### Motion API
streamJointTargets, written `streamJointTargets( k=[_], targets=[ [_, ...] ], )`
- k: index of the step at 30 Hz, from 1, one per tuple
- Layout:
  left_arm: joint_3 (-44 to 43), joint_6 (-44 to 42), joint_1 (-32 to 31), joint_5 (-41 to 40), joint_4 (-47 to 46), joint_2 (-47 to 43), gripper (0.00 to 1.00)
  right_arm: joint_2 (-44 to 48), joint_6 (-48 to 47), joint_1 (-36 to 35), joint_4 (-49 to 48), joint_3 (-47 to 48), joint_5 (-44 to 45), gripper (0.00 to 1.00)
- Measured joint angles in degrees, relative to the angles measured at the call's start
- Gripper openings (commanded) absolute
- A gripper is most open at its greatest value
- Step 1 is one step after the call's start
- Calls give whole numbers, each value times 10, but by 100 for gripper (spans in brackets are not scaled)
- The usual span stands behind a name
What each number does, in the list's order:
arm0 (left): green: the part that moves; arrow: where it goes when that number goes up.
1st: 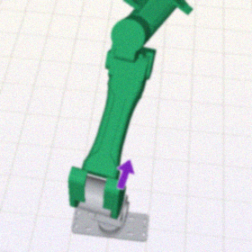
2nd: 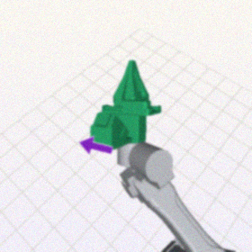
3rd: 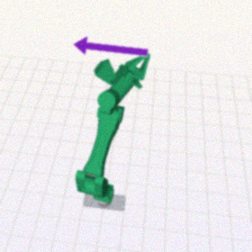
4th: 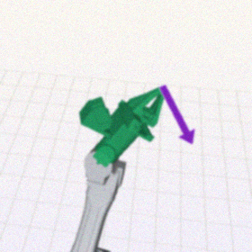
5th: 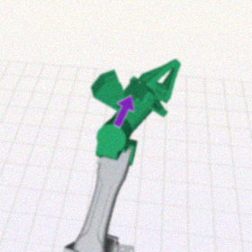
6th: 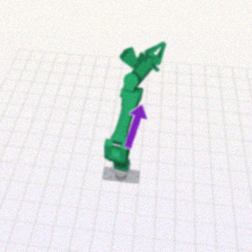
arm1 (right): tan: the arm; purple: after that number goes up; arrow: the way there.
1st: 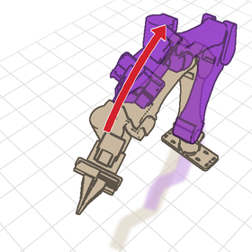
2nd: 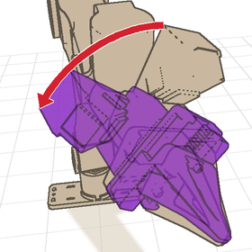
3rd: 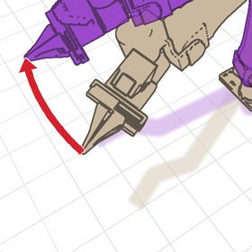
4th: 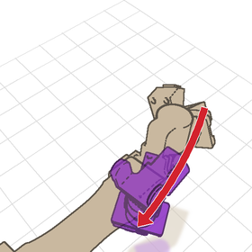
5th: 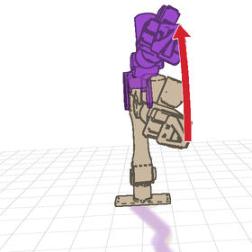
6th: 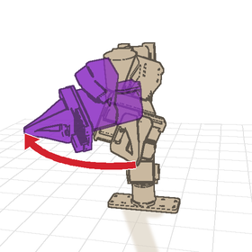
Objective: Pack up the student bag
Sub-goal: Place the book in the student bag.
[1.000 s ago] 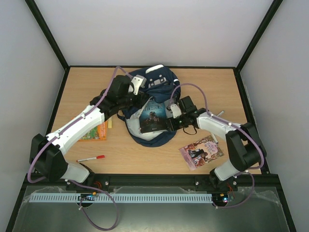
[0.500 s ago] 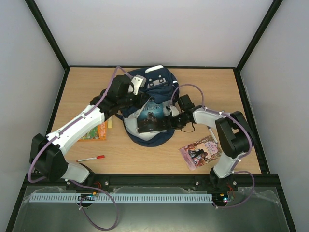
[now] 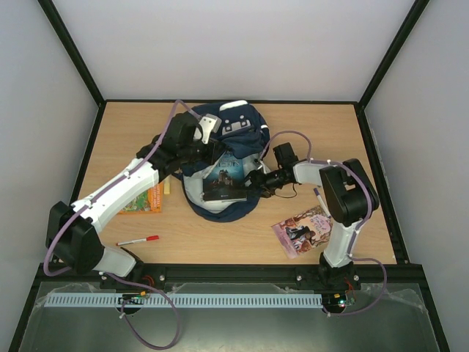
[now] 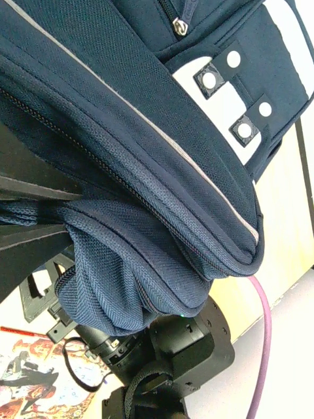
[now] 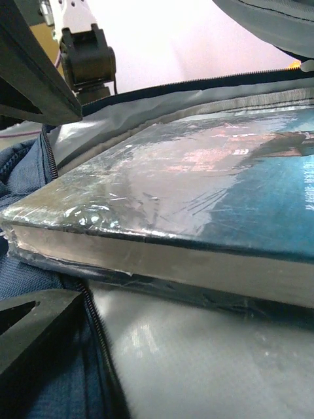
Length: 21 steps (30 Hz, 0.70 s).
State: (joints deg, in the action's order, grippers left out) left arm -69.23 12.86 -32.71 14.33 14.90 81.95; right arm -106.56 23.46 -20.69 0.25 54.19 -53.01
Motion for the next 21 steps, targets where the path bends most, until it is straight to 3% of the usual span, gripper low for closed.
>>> streamJointTargets(
  k=[7, 9, 15, 21],
  targets=[
    [0, 3, -6, 9, 0, 7, 2, -37, 11, -2, 10, 26, -32, 46],
    [0, 5, -9, 12, -1, 10, 2, -47, 14, -2, 10, 31, -44, 46],
    [0, 9, -12, 20, -4, 14, 2, -63, 26, -3, 10, 45, -75, 62],
    [0, 11, -17, 21, -4, 15, 2, -67, 58, -9, -2, 52, -82, 43]
  ],
)
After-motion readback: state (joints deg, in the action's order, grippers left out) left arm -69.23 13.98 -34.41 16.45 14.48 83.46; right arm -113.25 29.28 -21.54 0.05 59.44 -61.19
